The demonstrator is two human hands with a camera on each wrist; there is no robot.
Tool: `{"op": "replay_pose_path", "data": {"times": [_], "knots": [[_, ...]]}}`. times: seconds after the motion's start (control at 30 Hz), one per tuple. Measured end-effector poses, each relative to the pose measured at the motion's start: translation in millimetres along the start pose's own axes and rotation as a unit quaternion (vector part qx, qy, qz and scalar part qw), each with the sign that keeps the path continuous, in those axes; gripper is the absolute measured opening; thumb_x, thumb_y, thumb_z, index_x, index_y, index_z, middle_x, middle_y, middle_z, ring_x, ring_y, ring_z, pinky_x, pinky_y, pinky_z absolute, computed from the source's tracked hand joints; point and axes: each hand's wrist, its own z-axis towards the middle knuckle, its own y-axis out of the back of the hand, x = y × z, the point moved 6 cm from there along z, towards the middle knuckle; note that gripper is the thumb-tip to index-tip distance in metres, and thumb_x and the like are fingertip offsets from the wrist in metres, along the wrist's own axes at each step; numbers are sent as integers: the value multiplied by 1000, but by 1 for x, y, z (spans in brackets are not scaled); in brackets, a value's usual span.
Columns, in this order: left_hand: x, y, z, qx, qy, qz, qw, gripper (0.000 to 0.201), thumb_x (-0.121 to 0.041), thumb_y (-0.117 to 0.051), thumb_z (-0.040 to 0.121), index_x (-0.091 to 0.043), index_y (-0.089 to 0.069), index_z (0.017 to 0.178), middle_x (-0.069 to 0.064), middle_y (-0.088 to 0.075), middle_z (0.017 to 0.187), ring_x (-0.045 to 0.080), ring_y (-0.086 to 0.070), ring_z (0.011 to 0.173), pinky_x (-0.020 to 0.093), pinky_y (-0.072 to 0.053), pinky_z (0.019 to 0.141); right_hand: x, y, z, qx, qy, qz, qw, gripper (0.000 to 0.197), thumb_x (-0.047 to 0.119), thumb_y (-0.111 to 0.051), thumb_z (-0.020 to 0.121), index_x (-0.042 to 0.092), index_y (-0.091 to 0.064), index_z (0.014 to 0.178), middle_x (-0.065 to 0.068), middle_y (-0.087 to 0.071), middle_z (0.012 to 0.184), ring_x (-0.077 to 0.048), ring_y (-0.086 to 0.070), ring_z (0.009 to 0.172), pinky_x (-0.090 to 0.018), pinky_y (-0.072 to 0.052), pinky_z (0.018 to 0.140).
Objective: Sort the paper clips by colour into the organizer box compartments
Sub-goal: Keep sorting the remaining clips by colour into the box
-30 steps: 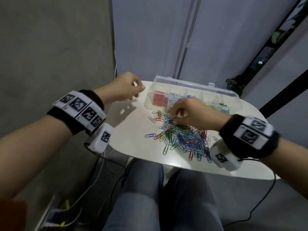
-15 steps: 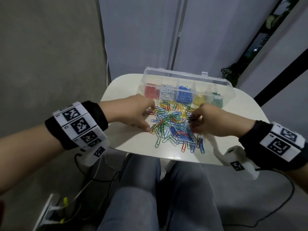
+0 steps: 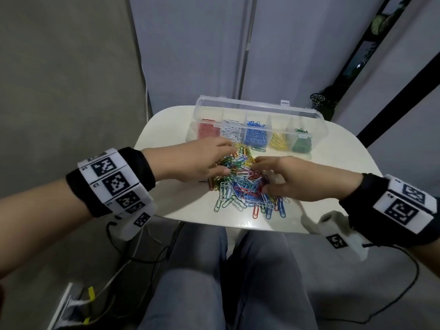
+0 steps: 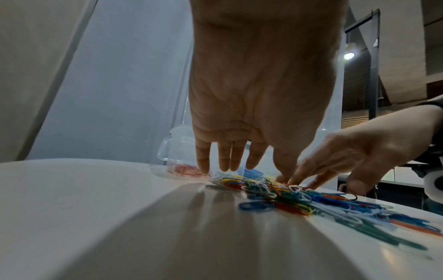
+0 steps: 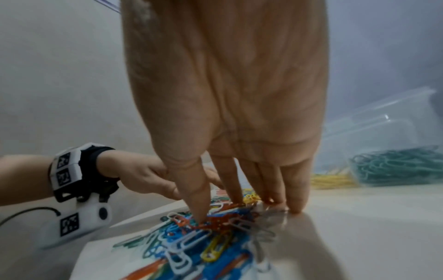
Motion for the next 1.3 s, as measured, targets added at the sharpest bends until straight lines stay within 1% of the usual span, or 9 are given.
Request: {"op": "replay_pose_path", "data": {"times": [0.2, 0.37, 0.57, 0.67, 0.77, 0.9, 1.07, 1.2, 1.3], "knots": [[-7, -4, 16, 39, -5, 16, 999, 68, -45, -41, 99, -17, -14, 155, 3, -20, 159, 20, -22, 144, 37, -20, 119, 11, 14, 13, -33, 22, 0, 999, 51, 15, -60, 92, 18, -45, 141, 0, -42, 148, -20, -43, 131, -28, -33, 106], [-10, -8, 19, 56, 6, 22, 998, 66, -46, -40, 99, -17, -19, 153, 4, -27, 156, 21, -30, 140, 37, -26, 115, 5, 4, 16, 15, 20, 2, 1000, 41, 11, -57, 90, 19, -54, 130, 2, -62, 107, -18, -58, 93, -34, -47, 84], [-12, -2, 9, 71, -11, -9, 997, 46, -40, -45, 99, -19, -41, 140, 0, -52, 130, 19, -50, 116, 36, -38, 100, -11, 13, 14, -31, -6, 28, 999, 44, 15, -59, 92, 19, -50, 135, 3, -52, 137, -19, -48, 127, -34, -38, 107], [-11, 6, 3, 62, -5, -82, 995, 39, -33, -47, 100, -19, -45, 137, 0, -57, 126, 16, -53, 110, 33, -40, 97, -12, 8, 17, -21, -7, 13, 1000, 43, 11, -57, 91, 18, -50, 133, 0, -54, 131, -19, -52, 117, -37, -42, 103], [-1, 16, -4, 16, 23, -101, 994, 44, -32, -51, 98, -19, -44, 140, -2, -54, 134, 12, -49, 118, 22, -36, 97, -4, -1, 14, 3, 18, 26, 1000, 42, 9, -55, 88, 20, -52, 129, -1, -60, 119, -21, -57, 104, -41, -46, 94], [11, 21, -13, -21, 42, -108, 993, 55, -36, -64, 89, -19, -47, 138, -5, -54, 131, 9, -48, 119, 17, -34, 94, -6, 10, 4, -33, 5, 59, 998, 50, 22, -68, 88, 23, -50, 135, 7, -56, 128, -11, -53, 111, -27, -43, 99], [21, 45, -23, -191, 38, -85, 977, 24, -32, -69, 86, -15, -68, 103, -9, -63, 83, 10, -59, 74, 37, -51, 75, -40, 25, -19, -48, -116, 0, 992, 56, 39, -86, 64, 24, -55, 109, 5, -58, 96, -12, -58, 79, -29, -49, 71], [52, 73, -30, -343, 148, -126, 919, 13, -21, -65, 91, -10, -66, 96, -2, -57, 67, 9, -49, 59, 31, -39, 64, -58, 12, -34, 40, -193, 12, 980, 45, 23, -87, 65, 19, -55, 97, 0, -67, 88, -12, -63, 52, -26, -51, 54], [75, 71, -24, -319, 229, -137, 909, 26, -28, -59, 94, -9, -58, 112, 8, -62, 82, 9, -50, 59, 29, -36, 63, -49, 3, -23, 24, -154, 48, 987, 24, 0, -75, 73, 9, -58, 87, -6, -69, 72, -15, -63, 45, -28, -53, 50]]}}
